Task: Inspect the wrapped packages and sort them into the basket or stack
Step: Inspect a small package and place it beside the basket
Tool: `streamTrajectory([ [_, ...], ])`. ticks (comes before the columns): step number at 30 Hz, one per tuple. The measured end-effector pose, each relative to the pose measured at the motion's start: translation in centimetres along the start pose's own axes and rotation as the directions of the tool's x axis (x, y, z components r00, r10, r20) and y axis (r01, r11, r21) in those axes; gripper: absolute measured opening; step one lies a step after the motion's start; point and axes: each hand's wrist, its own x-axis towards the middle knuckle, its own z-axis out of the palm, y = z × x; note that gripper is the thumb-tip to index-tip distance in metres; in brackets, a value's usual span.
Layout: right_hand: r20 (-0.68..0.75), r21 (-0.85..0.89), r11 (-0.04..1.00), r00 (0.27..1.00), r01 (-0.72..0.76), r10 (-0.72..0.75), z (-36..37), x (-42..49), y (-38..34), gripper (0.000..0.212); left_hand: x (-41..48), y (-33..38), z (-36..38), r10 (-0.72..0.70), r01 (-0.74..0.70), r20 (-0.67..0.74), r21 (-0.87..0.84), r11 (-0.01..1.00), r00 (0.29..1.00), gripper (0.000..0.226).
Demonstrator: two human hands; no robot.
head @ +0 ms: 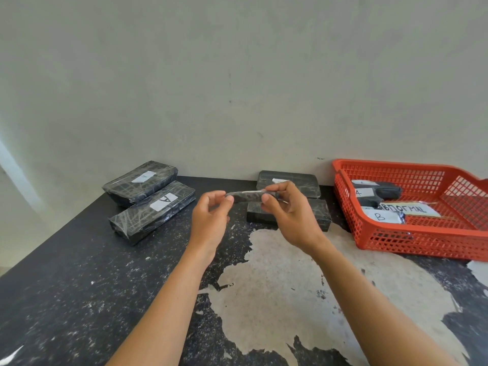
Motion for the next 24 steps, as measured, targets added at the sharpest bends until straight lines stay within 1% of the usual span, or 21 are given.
streamTrajectory([
  [3,0.037,-0.01,1.0,0.999,0.016,-0.016,-0.2,0.0,-0.1,0.012,0.0,0.3,0.3,-0.018,0.027,0.054,-0.167,0.986,0.998,0.001],
  [5,0.07,-0.083,0.996,0.997,0.023,-0.017,-0.4,0.0,0.0,0.011,-0.1,0.4,0.4,-0.042,0.068,0.095,-0.288,0.955,0.995,0.003],
  [6,0.08,-0.117,0.993,0.997,0.026,-0.016,-0.5,0.0,0.0,0.011,-0.2,0.5,0.5,-0.043,0.076,0.108,-0.322,0.944,0.993,0.004],
  [10,0.085,-0.219,0.975,0.996,0.031,-0.012,-0.3,-0.3,-0.2,0.02,-0.8,1.0,0.9,-0.001,0.057,0.149,-0.368,0.928,0.989,0.006],
  [13,0.093,-0.292,0.952,0.993,0.091,-0.067,-0.4,-0.3,-0.4,0.014,-0.9,1.1,0.8,0.017,0.056,0.171,-0.415,0.908,0.985,0.008],
  [16,0.104,-0.301,0.945,0.99,0.125,-0.098,-0.9,-0.1,-0.4,0.008,-0.9,1.2,0.5,0.006,0.092,0.198,-0.484,0.87,0.98,0.012],
  [18,0.129,-0.291,0.947,0.986,0.137,-0.103,-1.3,-0.1,-0.3,0.007,-0.9,1.3,0.5,-0.004,0.098,0.194,-0.477,0.874,0.981,0.014],
  [21,0.151,-0.303,0.942,0.983,0.146,-0.104,-1.9,0.1,0.2,0.011,-1.0,1.6,0.4,-0.009,0.115,0.218,-0.481,0.869,0.976,0.023],
  [24,0.125,-0.358,0.92,0.985,0.16,-0.122,-2.2,0.4,0.9,0.014,-1.2,1.9,0.4,0.008,0.101,0.229,-0.461,0.881,0.973,0.028],
])
